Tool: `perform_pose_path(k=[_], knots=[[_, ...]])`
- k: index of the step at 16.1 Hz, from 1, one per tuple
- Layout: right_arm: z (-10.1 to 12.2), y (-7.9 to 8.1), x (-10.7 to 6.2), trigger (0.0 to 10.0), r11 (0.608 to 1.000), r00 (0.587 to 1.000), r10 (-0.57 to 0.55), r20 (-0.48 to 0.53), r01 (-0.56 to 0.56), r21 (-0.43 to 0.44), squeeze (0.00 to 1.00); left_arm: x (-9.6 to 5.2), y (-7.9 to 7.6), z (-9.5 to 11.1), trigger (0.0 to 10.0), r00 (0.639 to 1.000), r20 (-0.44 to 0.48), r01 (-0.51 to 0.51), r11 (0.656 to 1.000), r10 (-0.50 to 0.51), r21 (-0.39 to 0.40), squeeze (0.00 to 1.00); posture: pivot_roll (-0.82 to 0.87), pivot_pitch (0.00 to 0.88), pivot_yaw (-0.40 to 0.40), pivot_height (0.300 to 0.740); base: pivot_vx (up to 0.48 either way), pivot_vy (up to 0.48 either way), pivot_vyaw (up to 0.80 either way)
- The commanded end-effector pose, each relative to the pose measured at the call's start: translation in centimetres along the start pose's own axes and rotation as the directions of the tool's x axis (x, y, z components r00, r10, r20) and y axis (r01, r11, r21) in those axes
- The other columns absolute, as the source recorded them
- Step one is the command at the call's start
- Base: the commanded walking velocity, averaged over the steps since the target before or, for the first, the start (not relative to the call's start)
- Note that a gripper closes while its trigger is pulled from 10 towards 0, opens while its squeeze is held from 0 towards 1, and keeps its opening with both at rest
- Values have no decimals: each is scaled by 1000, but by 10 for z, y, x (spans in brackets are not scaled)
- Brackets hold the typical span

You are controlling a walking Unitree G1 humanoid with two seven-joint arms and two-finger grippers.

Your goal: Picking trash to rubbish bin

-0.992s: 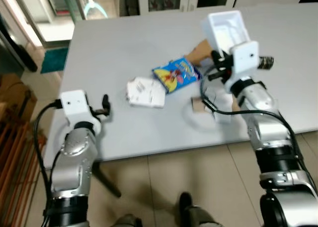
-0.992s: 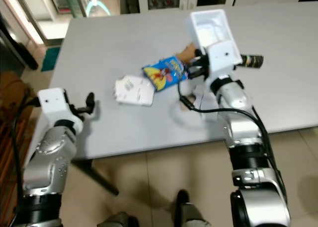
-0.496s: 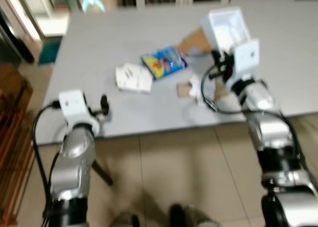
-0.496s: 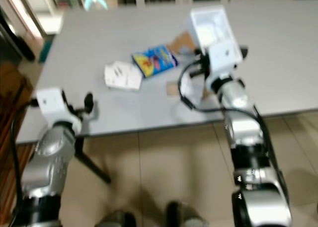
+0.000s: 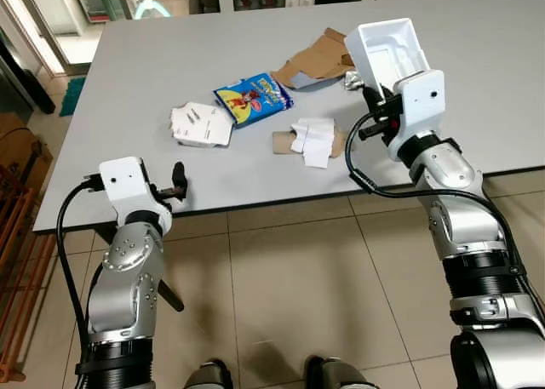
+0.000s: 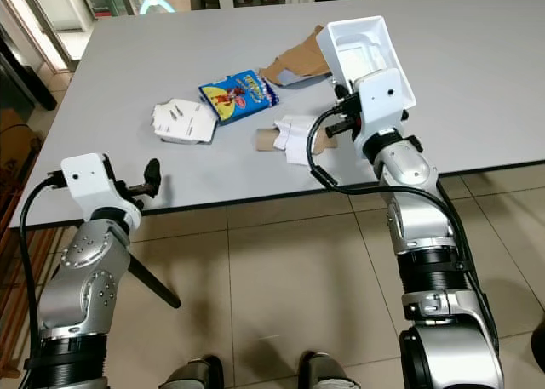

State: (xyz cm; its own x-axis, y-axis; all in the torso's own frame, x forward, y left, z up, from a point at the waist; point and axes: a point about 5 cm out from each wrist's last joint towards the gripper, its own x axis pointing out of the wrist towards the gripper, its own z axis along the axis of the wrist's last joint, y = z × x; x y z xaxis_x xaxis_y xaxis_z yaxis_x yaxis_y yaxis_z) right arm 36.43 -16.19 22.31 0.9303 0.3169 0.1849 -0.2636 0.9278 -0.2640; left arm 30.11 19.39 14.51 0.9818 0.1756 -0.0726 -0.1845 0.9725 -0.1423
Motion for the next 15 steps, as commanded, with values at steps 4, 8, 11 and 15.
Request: perform_pose_path(k=[4, 8, 11, 15], knots=[[3, 4, -2, 10000, 1000, 1000, 17, 12, -18, 3, 0, 1, 10, 4, 10000, 999, 6, -35, 999, 35, 11, 0, -88, 184, 38, 740, 0, 0, 0], [2, 4, -7, 10000, 1000, 1000, 21, 0, -21, 5, 0, 6, 13, 3, 10000, 1000, 0, -20, 1000, 20, -12, 0, -102, 216, 32, 740, 0, 0, 0], [1, 1, -17, 10000, 1000, 1000, 23, -19, -23, -5, 0, 13, 11, 0, 10000, 1000, 2, 21, 999, -21, -30, 0, -139, 255, 28, 740, 0, 0, 0], [-3, -7, -32, 10000, 1000, 998, 9, -64, -10, -24, 0, 20, 2, -1, 10000, 997, 29, 73, 997, -72, -35, 0, -181, 301, 15, 740, 0, 0, 0]])
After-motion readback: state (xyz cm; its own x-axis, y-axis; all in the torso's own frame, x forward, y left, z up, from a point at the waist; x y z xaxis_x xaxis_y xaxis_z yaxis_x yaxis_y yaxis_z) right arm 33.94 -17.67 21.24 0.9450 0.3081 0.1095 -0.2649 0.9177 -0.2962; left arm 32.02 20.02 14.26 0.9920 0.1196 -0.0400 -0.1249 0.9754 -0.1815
